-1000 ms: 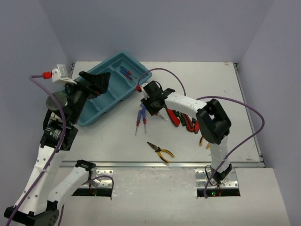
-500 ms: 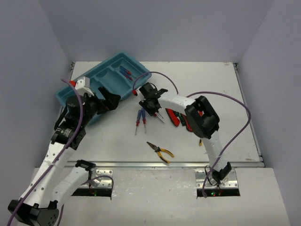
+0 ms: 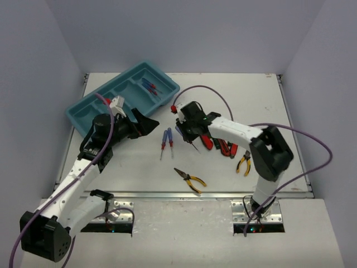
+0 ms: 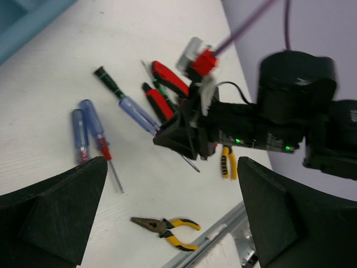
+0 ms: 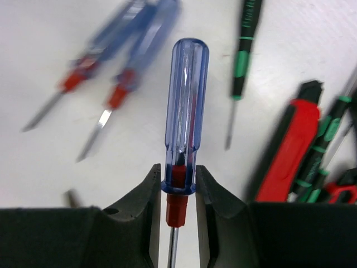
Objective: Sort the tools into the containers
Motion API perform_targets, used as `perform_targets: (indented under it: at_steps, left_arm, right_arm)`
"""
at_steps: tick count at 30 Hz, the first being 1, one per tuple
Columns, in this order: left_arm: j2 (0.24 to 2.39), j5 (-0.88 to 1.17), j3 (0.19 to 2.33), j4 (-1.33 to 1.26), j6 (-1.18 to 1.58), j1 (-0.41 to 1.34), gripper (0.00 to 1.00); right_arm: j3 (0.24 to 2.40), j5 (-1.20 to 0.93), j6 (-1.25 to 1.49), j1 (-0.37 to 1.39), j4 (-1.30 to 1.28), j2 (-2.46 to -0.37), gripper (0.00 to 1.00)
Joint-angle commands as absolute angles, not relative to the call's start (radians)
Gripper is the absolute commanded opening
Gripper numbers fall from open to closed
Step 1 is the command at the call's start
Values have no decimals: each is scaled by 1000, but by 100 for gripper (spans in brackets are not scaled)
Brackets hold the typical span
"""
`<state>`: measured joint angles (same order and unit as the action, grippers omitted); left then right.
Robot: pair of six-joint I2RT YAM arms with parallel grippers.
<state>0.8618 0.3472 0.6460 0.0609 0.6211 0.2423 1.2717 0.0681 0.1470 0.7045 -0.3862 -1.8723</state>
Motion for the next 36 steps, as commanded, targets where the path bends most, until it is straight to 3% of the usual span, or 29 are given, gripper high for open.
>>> perform_targets:
  at_steps: [1,4,9,14,16,18,20,24,25,26,28,29,36]
  left_arm:
    - [934,520,633,-243,720,264,100]
    - [992,520,647,-319,761,304,98]
    - [1103,478,694,-377,783,412,82]
    - [1165,462,722,-398,809,455,55]
    - [1188,454,739,-416,817,472,37]
    - [1208,453,755,-421,822,481,29]
    - [1234,451,780,-422,822,492,1]
    - [1261,420,810,-414,815,491,0]
    - [1266,399,820,-399,810,491,0]
    - [1274,364,836,-370,803,491,0]
    - [1301,290,908,-295,769,488,0]
    - [1319,215,954,-219,745,485,0]
    - [1576,-106,1335,160,620,328,0]
  right_arm:
    - [1060,-255,286,703,-134,-1517,2]
    - [969,-336,347,703,-41,-1382,2]
    - [924,-339,383,703,-6,-1246,1]
    - [919,-333,396,704,28,-1189,0]
    - [923,-346,406,703,40,-1186,0]
    - [921,-353,410,704,50,-1184,0]
    - [920,-350,421,704,71,-1189,0]
    - [920,-331,422,704,83,-1195,2]
    - [922,-321,423,704,78,-1195,11]
    - [925,-300,425,704,66,-1196,28]
    - [930,-232,436,701,40,-1187,81]
    - [937,-186,442,701,4,-1178,99]
    - [973,277,513,687,-299,-1074,99]
